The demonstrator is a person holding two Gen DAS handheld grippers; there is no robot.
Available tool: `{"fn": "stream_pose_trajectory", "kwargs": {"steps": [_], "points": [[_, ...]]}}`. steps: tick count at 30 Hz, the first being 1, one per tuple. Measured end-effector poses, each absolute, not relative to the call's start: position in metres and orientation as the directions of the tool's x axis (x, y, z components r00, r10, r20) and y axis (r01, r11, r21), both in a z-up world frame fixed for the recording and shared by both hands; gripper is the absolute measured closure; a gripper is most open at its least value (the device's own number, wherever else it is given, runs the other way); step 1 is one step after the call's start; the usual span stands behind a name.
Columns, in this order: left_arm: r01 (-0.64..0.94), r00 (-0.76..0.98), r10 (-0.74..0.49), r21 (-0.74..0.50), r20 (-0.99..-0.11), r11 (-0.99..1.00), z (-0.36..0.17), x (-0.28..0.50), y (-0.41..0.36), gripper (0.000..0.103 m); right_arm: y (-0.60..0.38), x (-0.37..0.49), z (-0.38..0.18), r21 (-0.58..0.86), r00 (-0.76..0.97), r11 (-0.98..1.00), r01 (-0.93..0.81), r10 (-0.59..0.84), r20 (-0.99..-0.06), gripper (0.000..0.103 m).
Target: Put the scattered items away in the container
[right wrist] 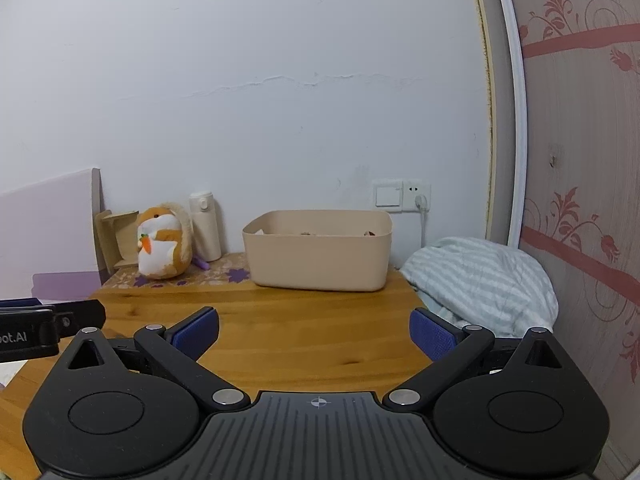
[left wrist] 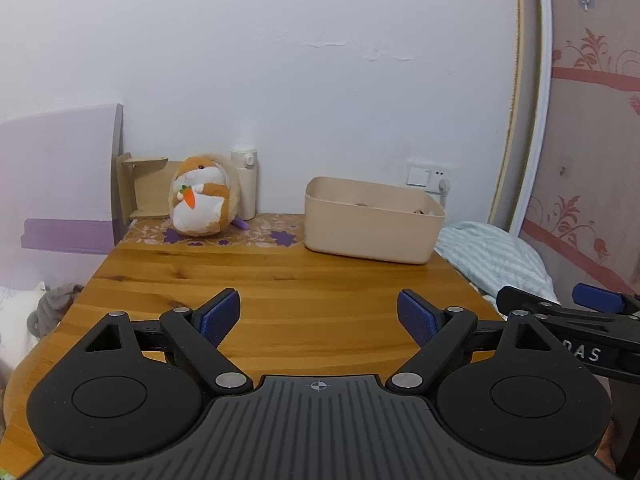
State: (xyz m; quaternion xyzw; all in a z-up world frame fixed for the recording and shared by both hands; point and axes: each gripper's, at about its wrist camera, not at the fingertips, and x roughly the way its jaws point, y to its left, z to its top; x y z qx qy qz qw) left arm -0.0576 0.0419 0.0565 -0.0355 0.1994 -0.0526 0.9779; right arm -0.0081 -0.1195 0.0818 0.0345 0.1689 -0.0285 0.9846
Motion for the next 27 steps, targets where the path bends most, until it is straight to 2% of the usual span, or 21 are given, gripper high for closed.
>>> {"fn": "stream_pose_trajectory", "kwargs": {"steps": [8,16,27], "points": [[0.114,0.899,-0.138,-0.083,-0.416,0.990,0.052,-0.059,0.035,0.015,-0.124,-0.016,0.081,0.055,0.939,0.994,0.096,-0.072,-0.335,0.000],[0.130,0.879,-0.154,-0.084,-0.451,0.988,0.043,-0.054,0.032,0.015,-0.124,-0.009,0.071,0.050,0.913,0.995,0.082,-0.055,-0.404,0.000],[0.140,0.871,-0.165,-0.089,-0.463,0.986,0.039,-0.053,0.030,0.015,-0.126,-0.007,0.065,0.053,0.904,0.995,0.090,-0.059,-0.423,0.000]]}}
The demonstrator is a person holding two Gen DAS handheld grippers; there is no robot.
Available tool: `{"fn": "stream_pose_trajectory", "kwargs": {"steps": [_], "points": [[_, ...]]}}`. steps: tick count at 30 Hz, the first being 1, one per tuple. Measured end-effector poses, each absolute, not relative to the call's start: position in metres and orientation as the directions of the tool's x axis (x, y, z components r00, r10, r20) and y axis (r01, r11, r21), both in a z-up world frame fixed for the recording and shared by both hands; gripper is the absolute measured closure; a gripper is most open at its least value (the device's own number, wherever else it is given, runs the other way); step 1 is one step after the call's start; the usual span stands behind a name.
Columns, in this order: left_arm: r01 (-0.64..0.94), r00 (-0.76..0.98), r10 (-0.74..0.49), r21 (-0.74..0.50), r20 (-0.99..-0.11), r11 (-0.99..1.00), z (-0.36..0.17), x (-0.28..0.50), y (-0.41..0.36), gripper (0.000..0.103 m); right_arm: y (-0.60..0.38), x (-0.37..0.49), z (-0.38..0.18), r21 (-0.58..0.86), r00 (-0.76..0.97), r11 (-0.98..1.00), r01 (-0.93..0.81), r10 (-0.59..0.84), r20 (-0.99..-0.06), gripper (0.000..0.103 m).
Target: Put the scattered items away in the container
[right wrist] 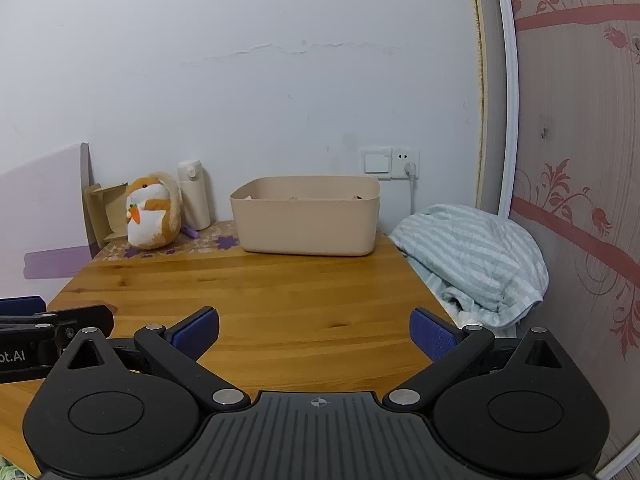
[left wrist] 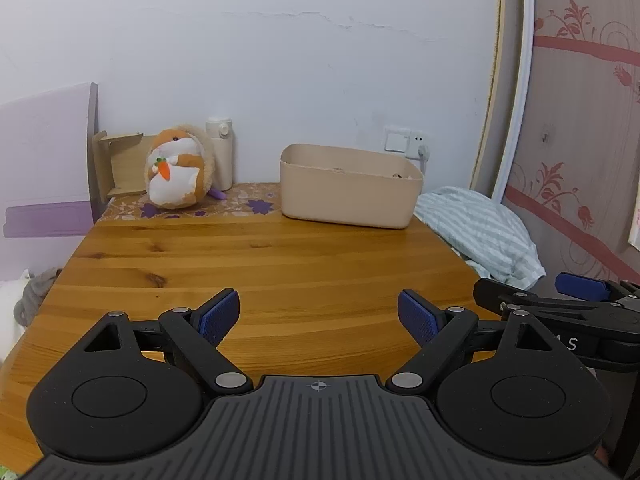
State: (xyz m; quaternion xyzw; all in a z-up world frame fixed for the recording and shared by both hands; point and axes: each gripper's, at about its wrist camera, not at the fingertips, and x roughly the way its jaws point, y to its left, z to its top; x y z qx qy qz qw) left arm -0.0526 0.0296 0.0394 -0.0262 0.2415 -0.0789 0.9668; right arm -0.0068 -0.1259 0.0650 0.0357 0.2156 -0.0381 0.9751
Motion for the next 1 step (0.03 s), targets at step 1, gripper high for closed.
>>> {"fn": "stream_pose_trajectory", "kwargs": {"steps": [1], "points": [[0.142,0.870,-0.166,-0.088,-0.464,0.986,0.0391,-0.0526,0.0294,0.015,-0.1259,-0.0064,0.0646,0.054,0.903,0.994,0.090,-0.059,-0.425,0.000]]}}
